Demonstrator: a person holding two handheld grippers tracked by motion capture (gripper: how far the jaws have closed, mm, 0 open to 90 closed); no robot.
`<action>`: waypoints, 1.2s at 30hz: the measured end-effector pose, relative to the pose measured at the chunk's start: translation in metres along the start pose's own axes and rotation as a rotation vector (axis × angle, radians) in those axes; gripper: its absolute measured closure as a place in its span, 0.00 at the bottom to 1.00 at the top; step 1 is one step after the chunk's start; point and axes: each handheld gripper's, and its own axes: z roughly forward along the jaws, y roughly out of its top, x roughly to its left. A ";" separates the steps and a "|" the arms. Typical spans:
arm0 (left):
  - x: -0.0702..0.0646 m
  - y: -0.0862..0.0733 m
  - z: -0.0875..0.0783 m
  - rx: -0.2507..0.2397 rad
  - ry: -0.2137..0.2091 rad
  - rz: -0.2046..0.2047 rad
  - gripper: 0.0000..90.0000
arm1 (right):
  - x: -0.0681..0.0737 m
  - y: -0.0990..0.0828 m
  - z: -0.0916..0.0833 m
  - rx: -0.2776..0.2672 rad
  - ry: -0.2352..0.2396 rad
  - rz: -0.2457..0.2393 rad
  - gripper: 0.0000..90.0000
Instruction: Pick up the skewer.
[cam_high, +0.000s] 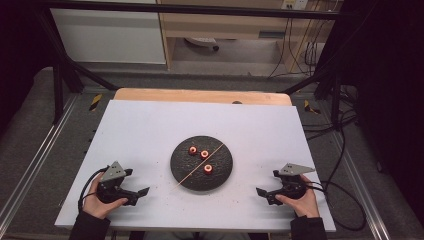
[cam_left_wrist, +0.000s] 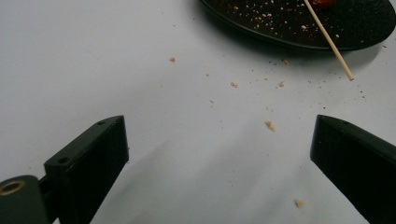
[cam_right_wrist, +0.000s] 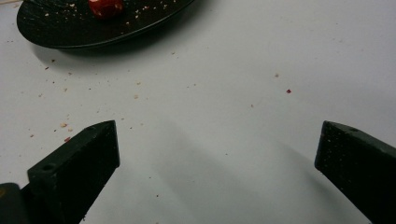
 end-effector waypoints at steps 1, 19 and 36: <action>0.000 0.000 0.000 0.002 -0.002 0.000 0.04 | 0.000 0.000 0.000 0.001 0.002 0.000 0.01; -0.006 0.007 0.002 0.007 -0.015 0.012 0.04 | 0.002 0.003 -0.001 -0.019 0.011 0.003 0.01; -0.019 0.028 0.006 0.017 -0.022 0.045 0.05 | 0.001 0.003 -0.001 -0.016 0.013 -0.005 0.01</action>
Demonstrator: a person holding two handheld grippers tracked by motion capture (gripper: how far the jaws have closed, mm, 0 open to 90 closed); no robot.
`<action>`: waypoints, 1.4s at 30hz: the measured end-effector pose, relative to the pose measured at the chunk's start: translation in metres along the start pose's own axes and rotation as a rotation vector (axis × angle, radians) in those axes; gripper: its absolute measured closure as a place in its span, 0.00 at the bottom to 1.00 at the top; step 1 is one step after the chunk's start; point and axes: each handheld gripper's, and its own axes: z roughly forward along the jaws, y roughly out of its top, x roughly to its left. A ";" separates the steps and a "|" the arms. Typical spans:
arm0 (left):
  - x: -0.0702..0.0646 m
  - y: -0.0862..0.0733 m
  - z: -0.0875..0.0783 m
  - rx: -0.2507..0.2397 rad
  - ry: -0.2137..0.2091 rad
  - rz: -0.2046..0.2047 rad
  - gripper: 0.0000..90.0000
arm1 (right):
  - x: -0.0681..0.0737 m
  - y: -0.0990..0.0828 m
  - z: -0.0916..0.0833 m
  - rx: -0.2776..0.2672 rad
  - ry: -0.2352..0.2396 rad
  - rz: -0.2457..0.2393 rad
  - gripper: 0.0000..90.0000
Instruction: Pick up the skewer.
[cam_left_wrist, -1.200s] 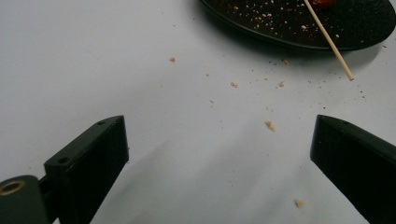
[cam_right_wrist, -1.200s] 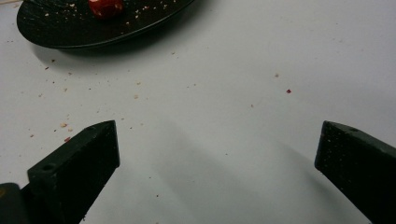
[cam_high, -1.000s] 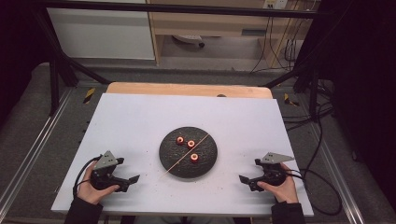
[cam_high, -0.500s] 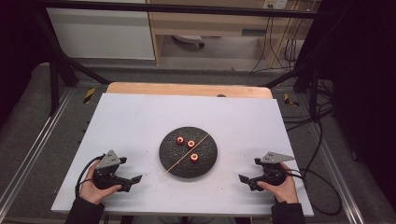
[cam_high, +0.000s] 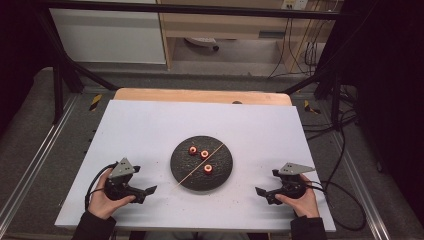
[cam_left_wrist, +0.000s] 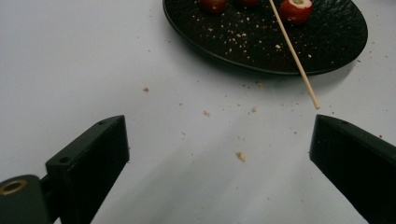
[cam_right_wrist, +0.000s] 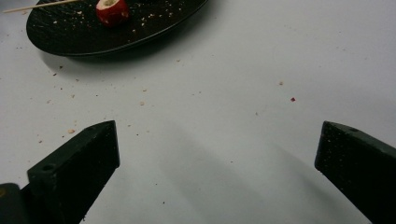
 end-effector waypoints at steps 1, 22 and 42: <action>0.000 0.000 0.000 0.000 0.000 0.000 0.05 | 0.000 0.000 0.000 0.000 0.000 0.002 0.01; -0.024 0.046 0.028 0.078 -0.027 0.044 0.11 | 0.003 0.002 0.002 0.012 0.002 -0.006 0.01; -0.048 0.081 0.075 0.191 -0.037 0.063 0.36 | 0.002 0.002 0.003 0.024 0.002 -0.008 0.01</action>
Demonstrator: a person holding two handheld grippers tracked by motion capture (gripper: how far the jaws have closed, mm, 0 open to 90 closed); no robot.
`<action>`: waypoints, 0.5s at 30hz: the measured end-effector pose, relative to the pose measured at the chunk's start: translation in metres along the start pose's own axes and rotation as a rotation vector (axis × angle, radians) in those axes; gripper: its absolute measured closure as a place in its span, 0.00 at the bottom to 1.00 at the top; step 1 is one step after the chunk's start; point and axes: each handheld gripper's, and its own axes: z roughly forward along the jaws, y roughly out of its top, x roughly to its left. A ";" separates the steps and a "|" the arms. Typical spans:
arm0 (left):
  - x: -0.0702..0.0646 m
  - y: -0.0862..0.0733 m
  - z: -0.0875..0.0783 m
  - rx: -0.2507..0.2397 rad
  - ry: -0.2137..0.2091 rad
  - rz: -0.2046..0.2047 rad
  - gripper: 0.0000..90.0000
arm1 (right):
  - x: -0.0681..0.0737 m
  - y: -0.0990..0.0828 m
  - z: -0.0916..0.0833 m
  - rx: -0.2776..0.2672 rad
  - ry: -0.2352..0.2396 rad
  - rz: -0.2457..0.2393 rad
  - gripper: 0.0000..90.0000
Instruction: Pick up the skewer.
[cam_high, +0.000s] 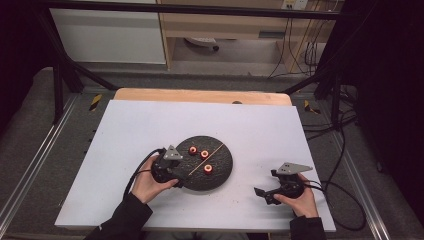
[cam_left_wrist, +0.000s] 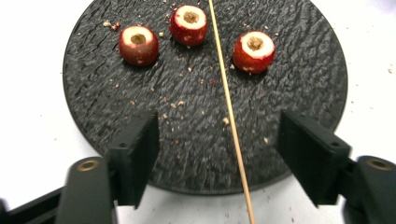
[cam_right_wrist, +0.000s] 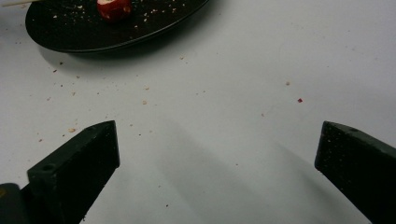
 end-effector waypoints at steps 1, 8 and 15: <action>-0.001 0.001 0.002 0.005 0.004 -0.006 0.36 | 0.000 0.000 0.000 0.000 0.000 0.000 0.01; -0.005 0.008 0.014 0.056 0.024 -0.023 0.55 | 0.000 0.000 0.000 -0.003 0.004 0.001 0.01; -0.006 0.011 0.022 0.092 0.023 -0.040 0.70 | 0.000 0.000 0.000 -0.005 0.005 -0.002 0.01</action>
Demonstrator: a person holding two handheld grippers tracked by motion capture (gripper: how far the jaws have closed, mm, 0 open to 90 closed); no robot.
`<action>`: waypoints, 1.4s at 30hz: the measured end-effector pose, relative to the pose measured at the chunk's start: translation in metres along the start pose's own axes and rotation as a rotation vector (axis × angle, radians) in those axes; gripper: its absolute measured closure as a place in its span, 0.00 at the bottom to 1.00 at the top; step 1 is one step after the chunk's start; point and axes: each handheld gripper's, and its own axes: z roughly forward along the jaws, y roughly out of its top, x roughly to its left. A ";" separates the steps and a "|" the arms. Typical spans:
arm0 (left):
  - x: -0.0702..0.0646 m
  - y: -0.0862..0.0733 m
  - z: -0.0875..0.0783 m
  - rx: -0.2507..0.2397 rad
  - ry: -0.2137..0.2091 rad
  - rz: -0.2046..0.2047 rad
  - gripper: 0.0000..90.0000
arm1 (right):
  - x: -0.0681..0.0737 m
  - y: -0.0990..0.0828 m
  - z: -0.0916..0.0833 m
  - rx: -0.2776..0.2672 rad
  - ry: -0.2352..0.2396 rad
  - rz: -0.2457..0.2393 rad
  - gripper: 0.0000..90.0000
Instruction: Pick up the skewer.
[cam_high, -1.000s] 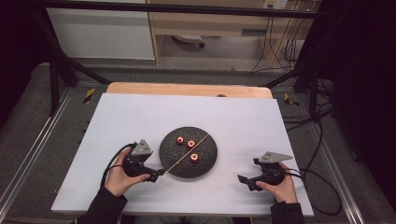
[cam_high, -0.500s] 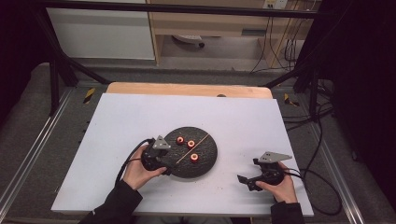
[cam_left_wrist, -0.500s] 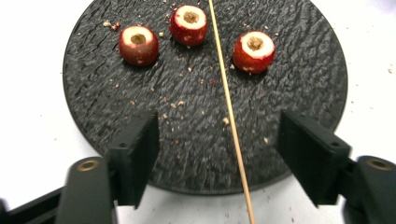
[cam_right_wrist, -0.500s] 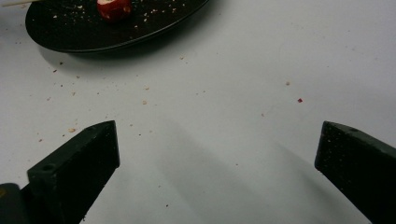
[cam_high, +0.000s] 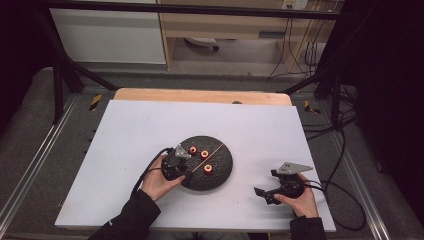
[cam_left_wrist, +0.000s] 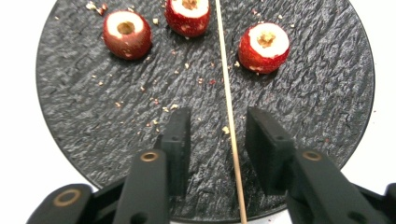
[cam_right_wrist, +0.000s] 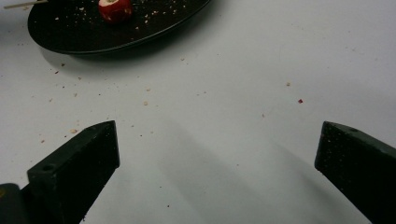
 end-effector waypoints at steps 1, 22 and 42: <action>-0.001 0.000 0.001 0.006 -0.003 -0.001 0.71 | 0.000 0.000 0.000 0.000 0.000 0.000 0.01; -0.008 0.007 0.003 0.087 0.021 0.036 0.97 | 0.001 0.000 0.000 0.003 0.004 0.007 0.01; 0.011 -0.024 -0.041 -0.093 -0.007 -0.039 0.98 | 0.003 0.002 0.000 0.008 -0.004 0.032 0.01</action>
